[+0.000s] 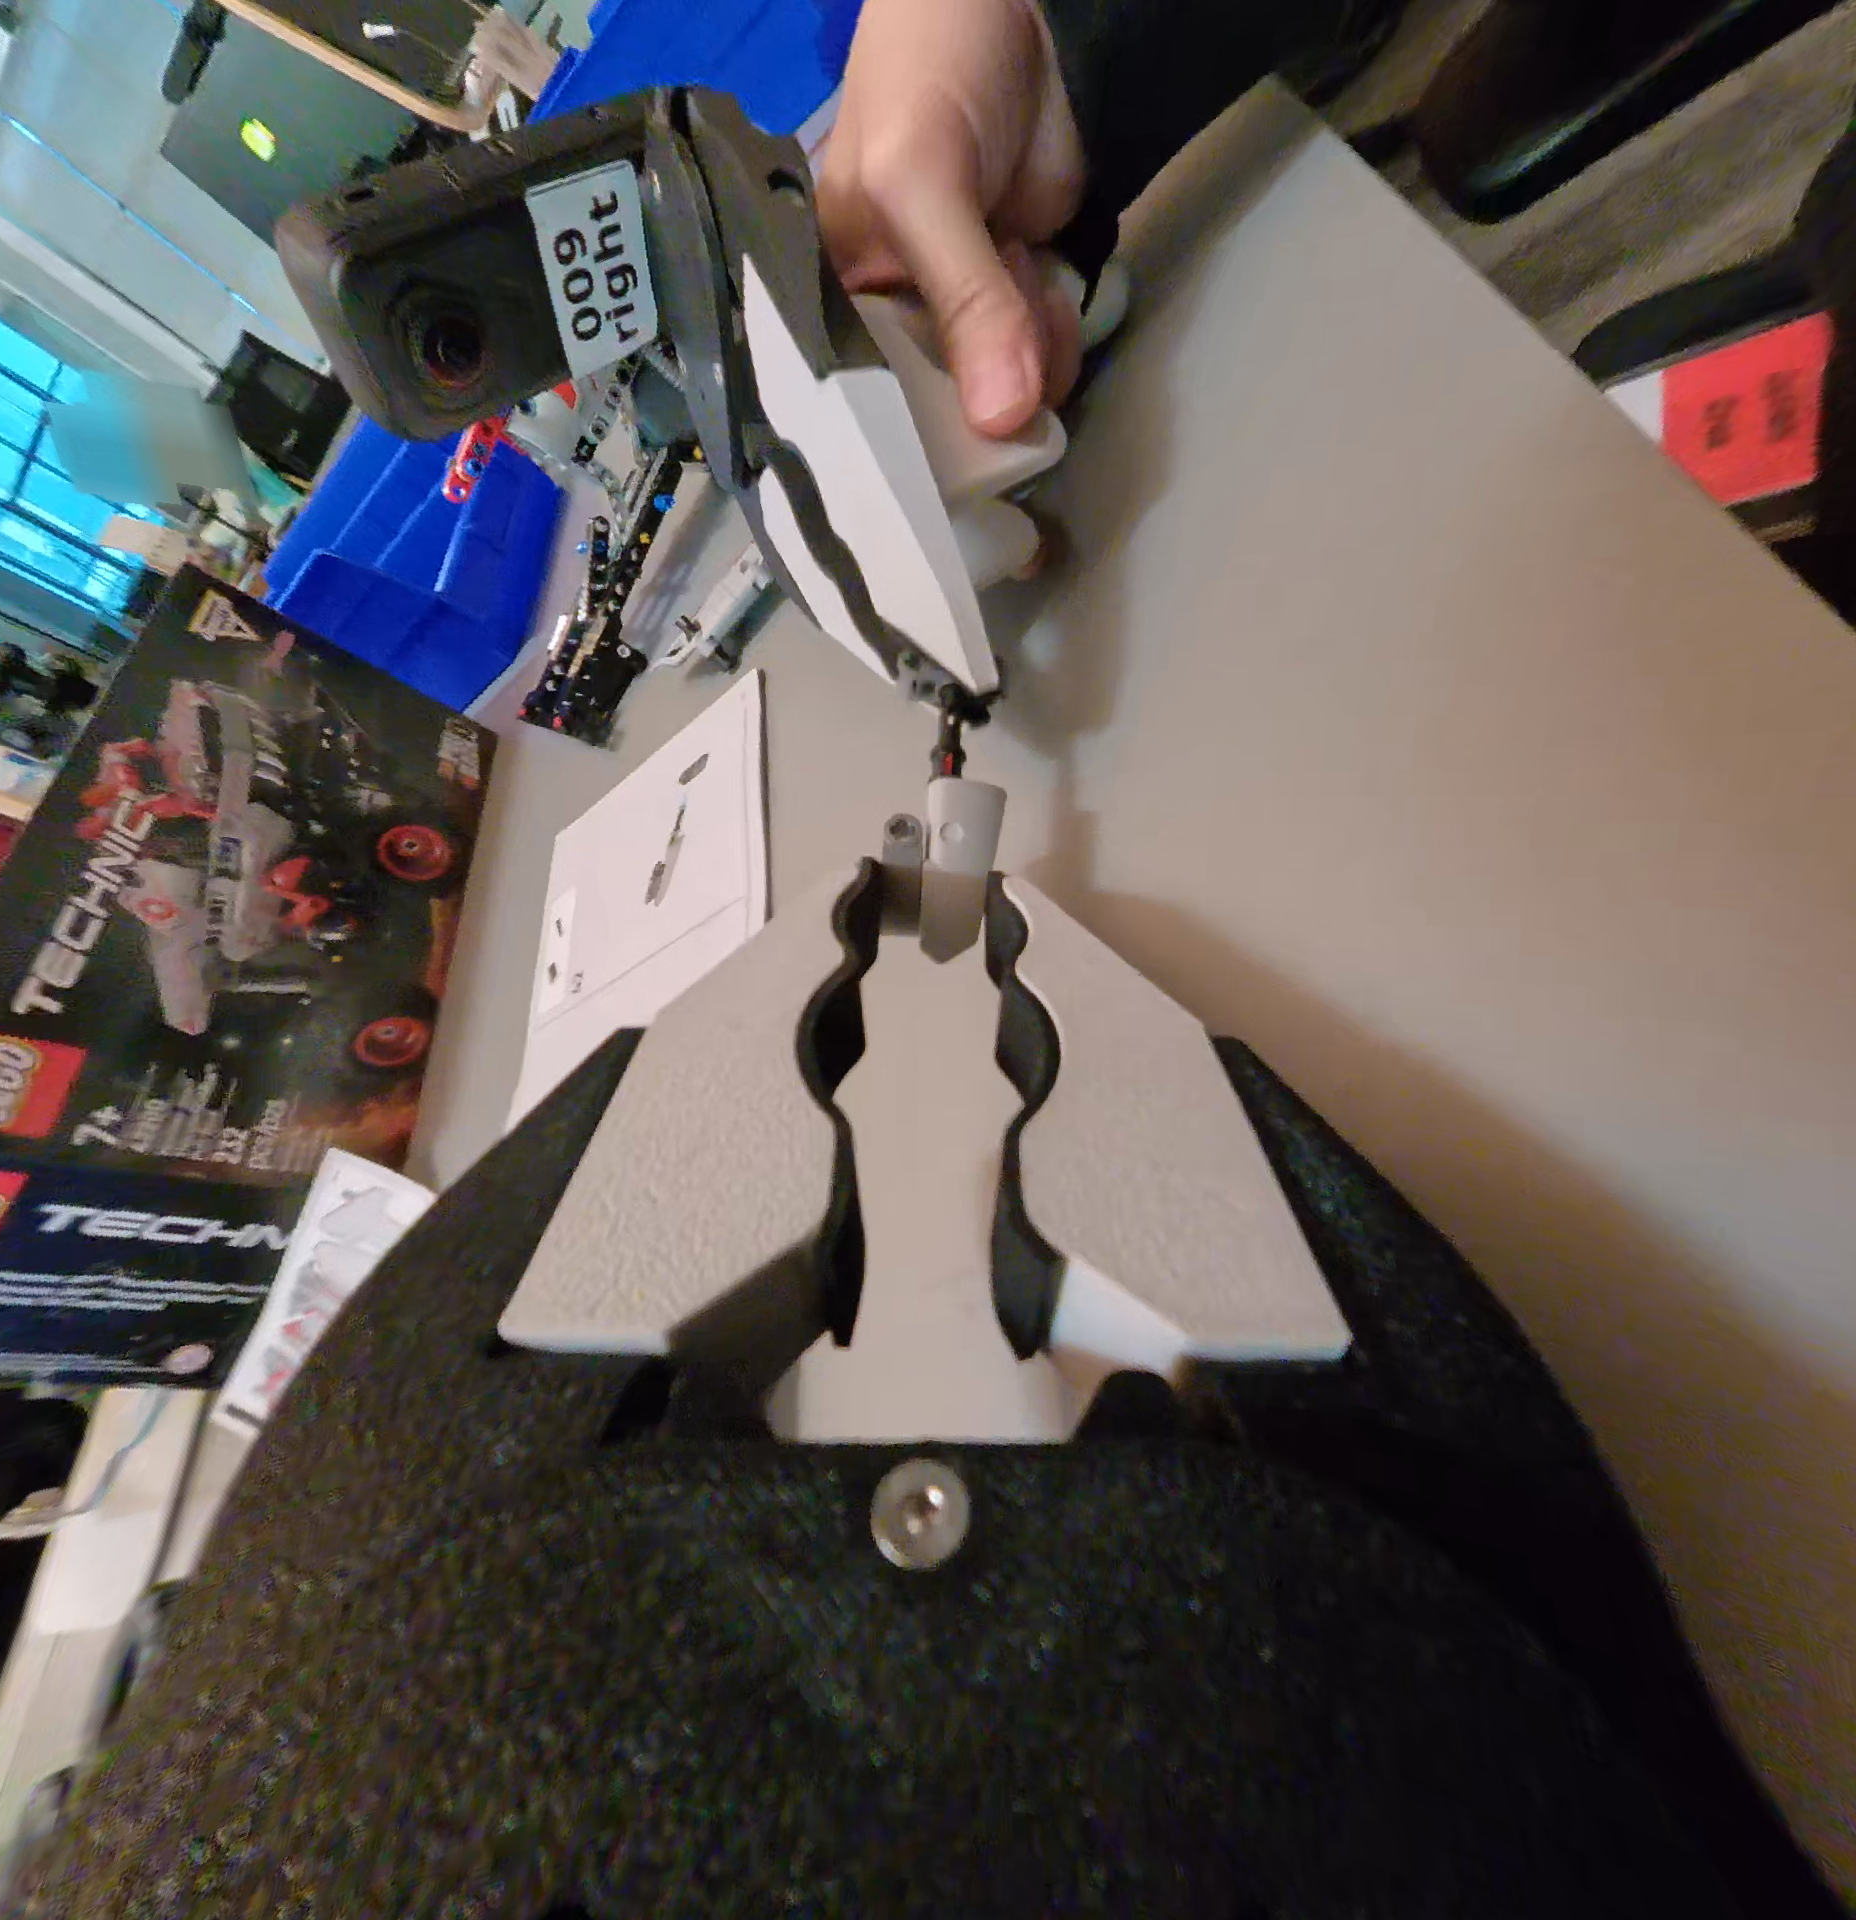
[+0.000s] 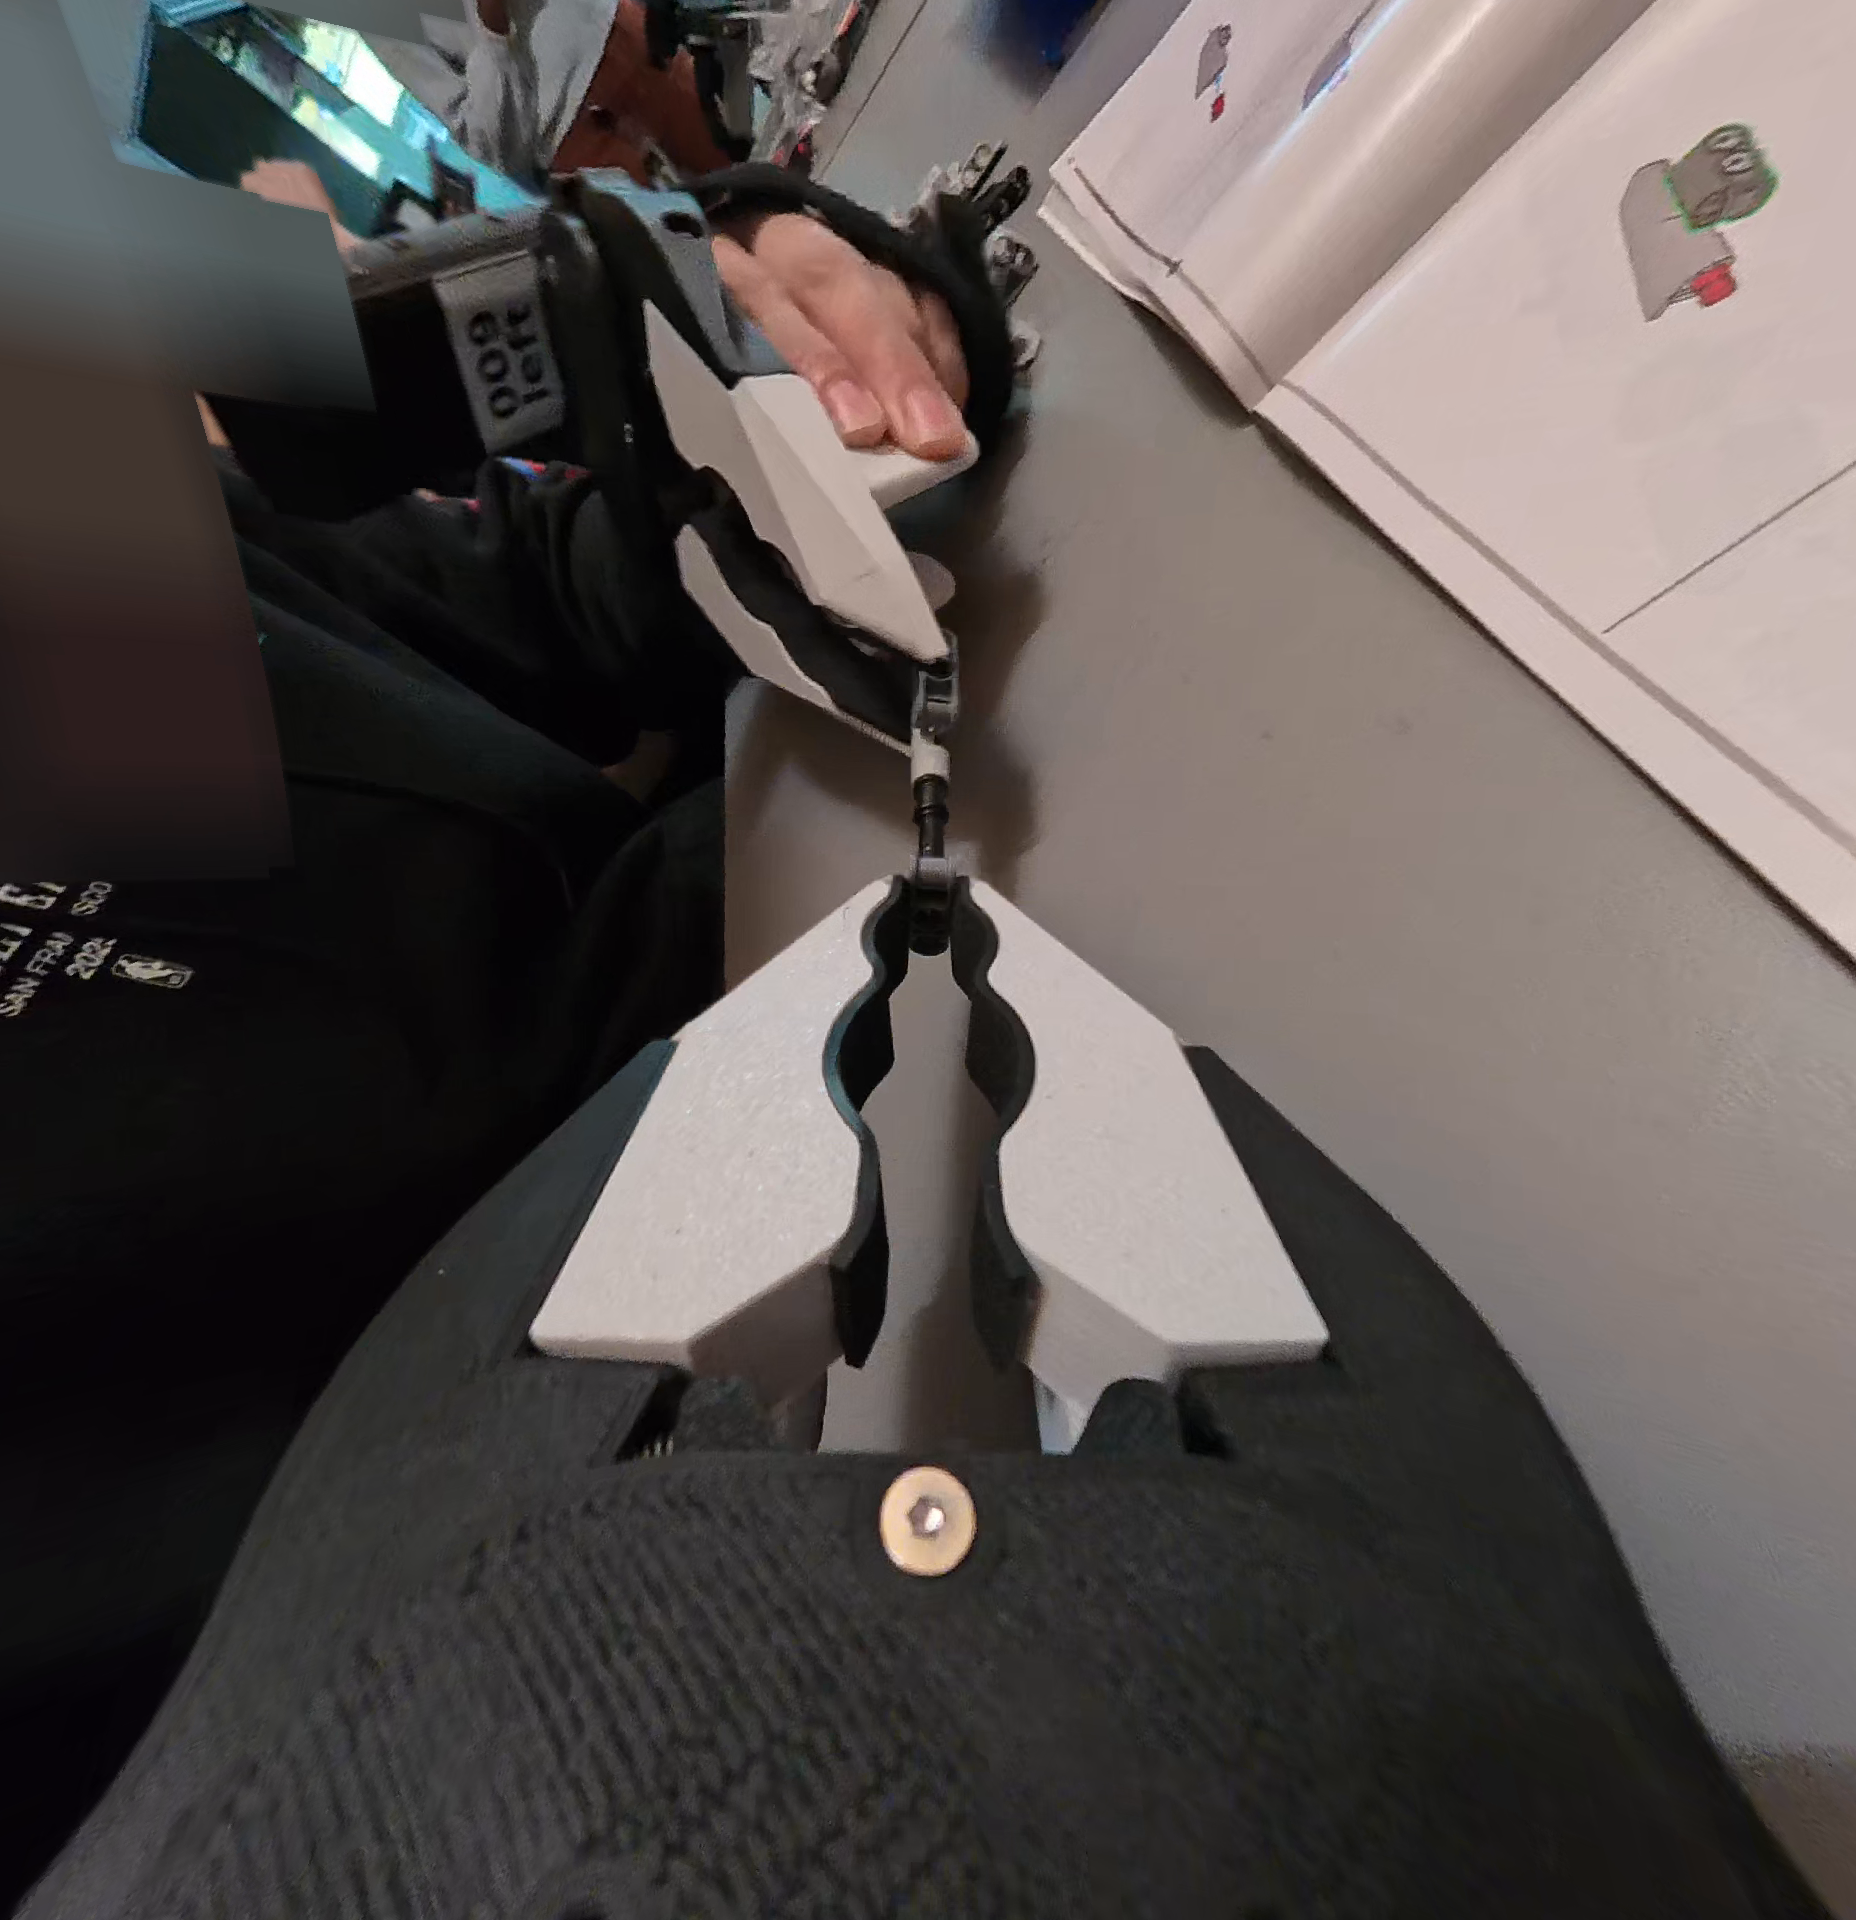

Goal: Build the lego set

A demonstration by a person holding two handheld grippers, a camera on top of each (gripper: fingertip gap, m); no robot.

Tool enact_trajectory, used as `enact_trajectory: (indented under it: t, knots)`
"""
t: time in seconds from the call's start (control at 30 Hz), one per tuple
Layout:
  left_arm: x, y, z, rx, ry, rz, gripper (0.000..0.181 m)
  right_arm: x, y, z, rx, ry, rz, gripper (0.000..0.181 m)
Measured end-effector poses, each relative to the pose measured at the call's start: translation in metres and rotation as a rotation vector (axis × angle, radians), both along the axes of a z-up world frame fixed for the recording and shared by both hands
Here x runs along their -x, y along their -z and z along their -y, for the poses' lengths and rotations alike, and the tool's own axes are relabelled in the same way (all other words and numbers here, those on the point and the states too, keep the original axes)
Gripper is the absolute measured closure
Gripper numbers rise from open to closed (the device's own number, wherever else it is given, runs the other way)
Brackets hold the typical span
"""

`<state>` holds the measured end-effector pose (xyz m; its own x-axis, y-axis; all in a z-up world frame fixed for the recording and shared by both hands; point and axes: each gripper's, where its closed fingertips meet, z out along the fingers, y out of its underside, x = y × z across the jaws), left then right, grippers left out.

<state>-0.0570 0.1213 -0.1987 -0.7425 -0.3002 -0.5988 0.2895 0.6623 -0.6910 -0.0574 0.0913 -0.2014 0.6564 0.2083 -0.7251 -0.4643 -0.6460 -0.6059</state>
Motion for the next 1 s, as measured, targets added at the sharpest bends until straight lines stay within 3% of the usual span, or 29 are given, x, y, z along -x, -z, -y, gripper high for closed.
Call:
enact_trajectory:
  t: [0.13,0.27,0.4,0.7,1.0]
  knots:
    - [-0.003,0.008,0.003,-0.127,-0.019,0.081,0.164,0.013,-0.005,0.004,-0.029,-0.094,-0.014,0.174]
    - [-0.001,0.001,-0.001,-0.064,-0.018,0.047,0.164,0.003,-0.005,0.001,-0.027,-0.029,-0.014,0.174]
    - [-0.006,0.009,-0.004,-0.128,-0.055,0.054,0.163,-0.004,0.003,-0.003,0.020,0.024,0.009,0.174]
    - [-0.005,0.018,-0.004,-0.084,-0.053,-0.067,0.163,-0.004,0.005,-0.005,0.029,0.027,0.002,0.174]
    - [-0.005,0.021,0.006,-0.102,-0.048,-0.086,0.166,0.008,0.005,-0.012,0.031,-0.029,0.014,0.174]
